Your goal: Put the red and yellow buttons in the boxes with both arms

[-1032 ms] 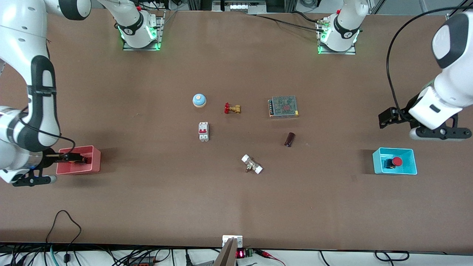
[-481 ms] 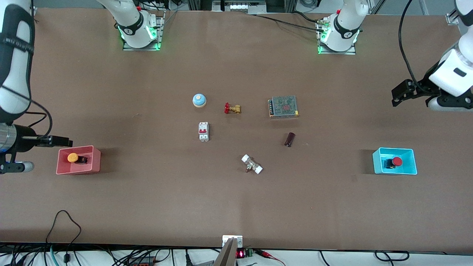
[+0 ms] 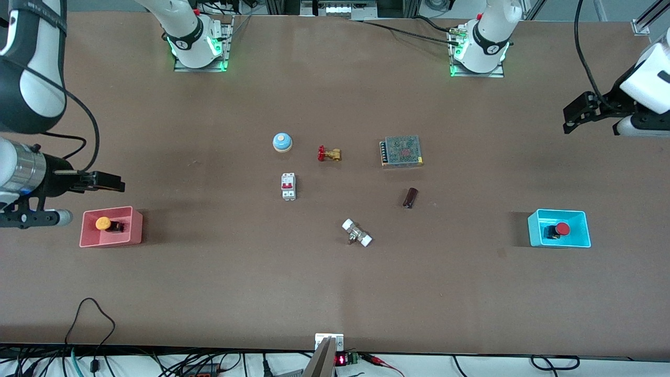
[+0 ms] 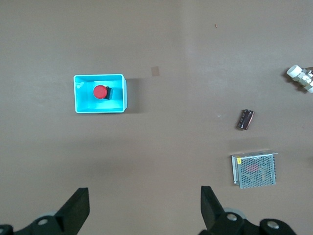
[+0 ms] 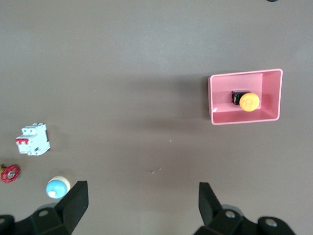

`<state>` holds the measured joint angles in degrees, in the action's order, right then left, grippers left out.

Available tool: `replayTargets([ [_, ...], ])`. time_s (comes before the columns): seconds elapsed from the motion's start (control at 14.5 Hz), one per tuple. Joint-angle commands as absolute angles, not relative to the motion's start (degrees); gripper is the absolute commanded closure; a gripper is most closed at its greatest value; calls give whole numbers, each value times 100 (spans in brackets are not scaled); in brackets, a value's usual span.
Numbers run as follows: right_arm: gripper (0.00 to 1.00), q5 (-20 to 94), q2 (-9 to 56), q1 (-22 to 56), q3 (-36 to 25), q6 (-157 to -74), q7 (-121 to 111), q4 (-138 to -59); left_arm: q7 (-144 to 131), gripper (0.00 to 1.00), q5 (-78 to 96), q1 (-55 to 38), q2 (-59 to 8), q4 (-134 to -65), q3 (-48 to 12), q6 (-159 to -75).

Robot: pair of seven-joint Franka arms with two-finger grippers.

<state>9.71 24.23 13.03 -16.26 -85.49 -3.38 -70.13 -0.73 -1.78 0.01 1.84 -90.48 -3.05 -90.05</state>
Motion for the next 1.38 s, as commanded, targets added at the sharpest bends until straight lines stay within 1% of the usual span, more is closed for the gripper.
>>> replayTargets([
  [0.0, 0, 870, 1970, 1292, -1643, -8446, -255, -7356, 123, 0, 113, 44, 132, -8649, -264, -8675],
  [0.14, 0, 870, 1934, 1257, -1670, -8420, -299, -7374, 211, 0, 123, 44, 132, -8640, -264, -8675],
  [0.28, 0, 861, 1890, 1266, -1932, -8263, -369, -7365, 228, 0, 158, 44, 132, -8640, -255, -8675],
  [0.34, 0, 853, 1864, 1248, -1960, -8236, -447, -7374, 220, 0, 132, 44, 123, -8640, -264, -8675],
  [0.41, 0, 826, 1828, 1065, -1916, -8235, -587, -7374, 220, 0, 141, 35, 106, -8640, -264, -8675],
  [0.48, 0, 748, 1811, 829, -1777, -8235, -728, -7391, 228, 0, 141, 35, 105, -8657, -264, -8666],
  [0.62, 0, 249, 1618, 205, -1024, -8270, -817, -7514, 202, 0, 123, 44, 97, -8666, -255, -8640],
  [0.69, 0, -180, 1469, -15, -541, -8297, -765, -7610, 202, 0, 114, 44, 105, -8666, -255, -8640],
  [0.76, 0, -402, 1285, -113, -301, -8332, -712, -7820, 211, 0, 114, 53, 105, -8675, -255, -8640],
  [0.83, 0, -422, 1118, -97, -290, -8376, -581, -8022, 211, 0, 114, 53, 105, -8675, -246, -8640],
  [0.96, 0, -369, 968, -97, -273, -8324, -195, -8173, 202, 0, 105, 70, 114, -8675, -237, -8631],
  [1.31, 0, -299, 361, -158, -308, -8473, -185, -8964, 158, 0, -228, 176, 97, -8710, -307, -8710],
])
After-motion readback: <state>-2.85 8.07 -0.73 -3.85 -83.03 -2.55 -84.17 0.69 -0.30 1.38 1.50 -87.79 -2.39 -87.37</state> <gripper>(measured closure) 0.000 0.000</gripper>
